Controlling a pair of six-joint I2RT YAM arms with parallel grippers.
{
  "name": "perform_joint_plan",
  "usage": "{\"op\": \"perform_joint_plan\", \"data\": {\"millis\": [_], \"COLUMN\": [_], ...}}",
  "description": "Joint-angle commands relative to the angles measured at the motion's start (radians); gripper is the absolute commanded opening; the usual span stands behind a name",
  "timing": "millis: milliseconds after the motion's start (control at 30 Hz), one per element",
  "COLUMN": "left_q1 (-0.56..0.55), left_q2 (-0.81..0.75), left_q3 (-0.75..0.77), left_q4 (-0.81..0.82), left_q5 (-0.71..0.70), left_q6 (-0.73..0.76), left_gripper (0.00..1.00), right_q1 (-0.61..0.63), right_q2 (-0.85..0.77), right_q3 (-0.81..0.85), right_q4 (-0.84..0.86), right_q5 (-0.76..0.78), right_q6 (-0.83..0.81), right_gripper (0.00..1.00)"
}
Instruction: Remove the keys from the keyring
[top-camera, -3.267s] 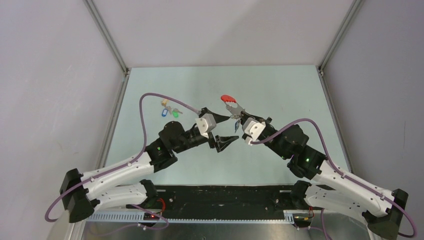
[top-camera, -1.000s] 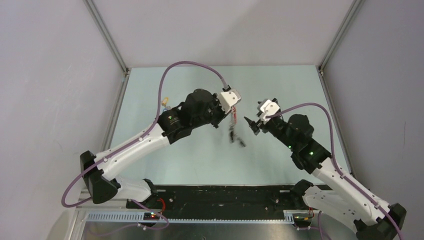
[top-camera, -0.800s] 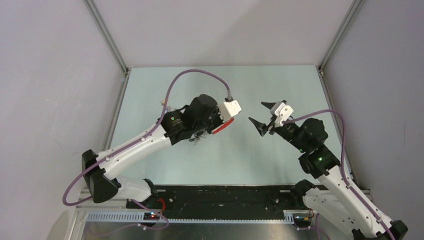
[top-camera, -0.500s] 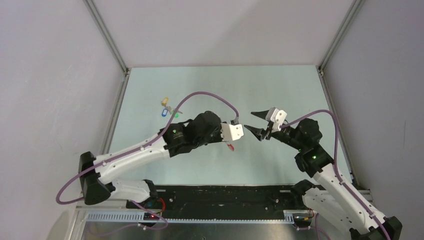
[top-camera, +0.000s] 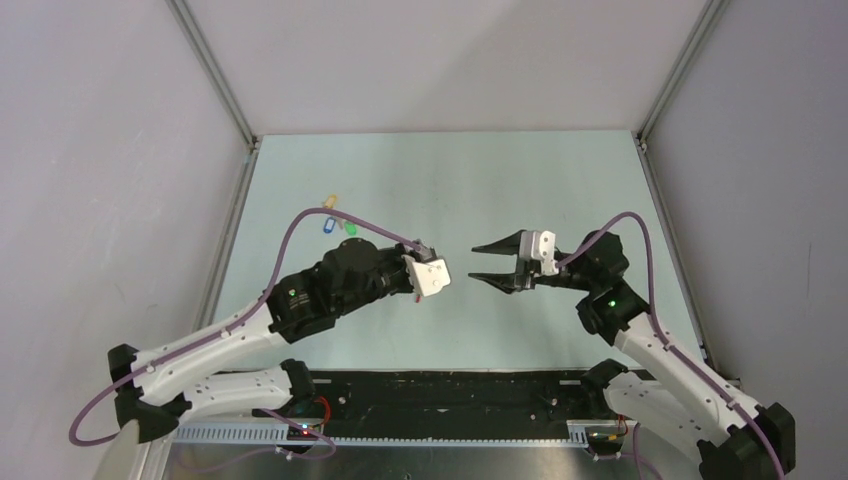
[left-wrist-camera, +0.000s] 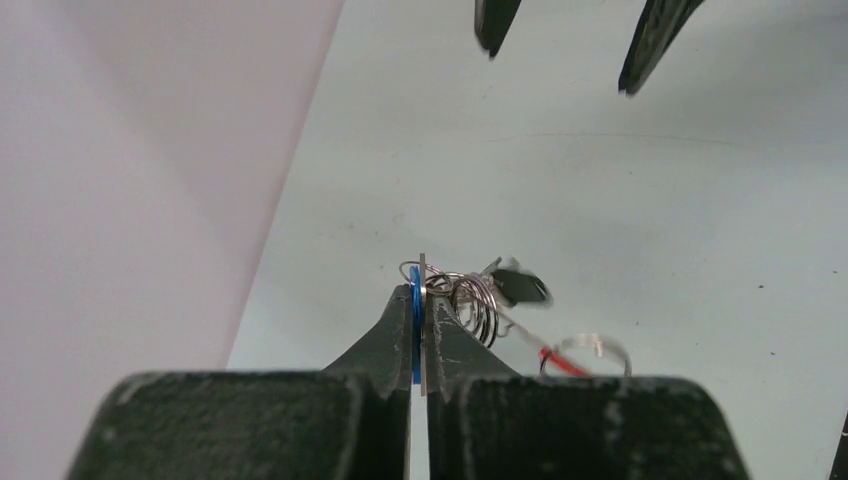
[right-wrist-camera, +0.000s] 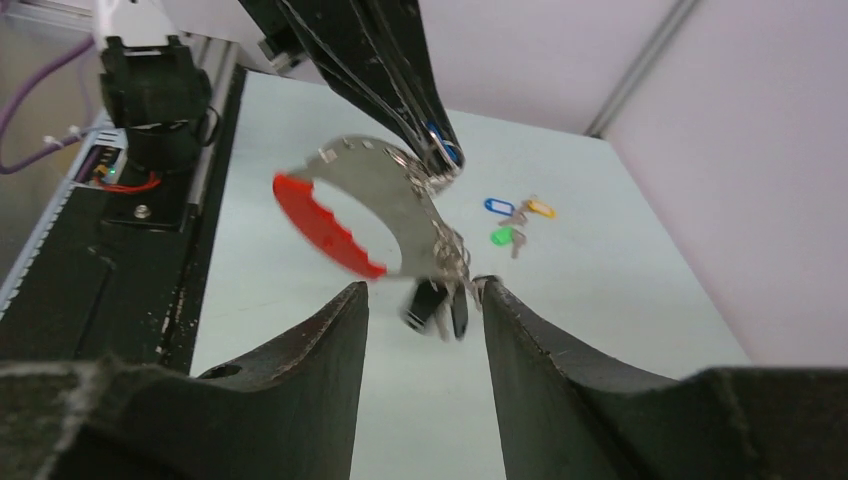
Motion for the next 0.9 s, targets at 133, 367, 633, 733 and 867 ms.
{"op": "perform_joint_plan", "data": {"millis": [133,367,633,733,867], "left_q1": [0.001,0.001,0.001,0.001,0.005], "left_q2": [-0.023,-0.006,0.008,0.034,0.139], "left_q3": [-0.015,-0.01,0.009,0.031,0.119], "left_q4": [0.132,0.131,0.131,0.125,0.03], "left_q5": [0.059,0.037,-0.01,-0.095,-0.263], "left_q6": [-0.016,-0.026,-0.068,-0.103,-0.148], "left_gripper": [0.0,0.0,0.0,0.0,0.0], "right_q1": [0.103,0.151,0.211,0.205,0.196], "right_q2": [0.069,0.051,0.07,0.083,0.093], "right_q3": [0.013,0.029,0.049,0.049,0.049], "right_q4": [0.157,0.161,0.137,0.132,0.142], "right_q5": [-0.013,0.035,0.186,0.235,0.355], "right_q6": [0.016,0.017,-0.017,-0.017,0.01], "right_gripper": [0.52,0.54,0.53,0.51,0.62]}}
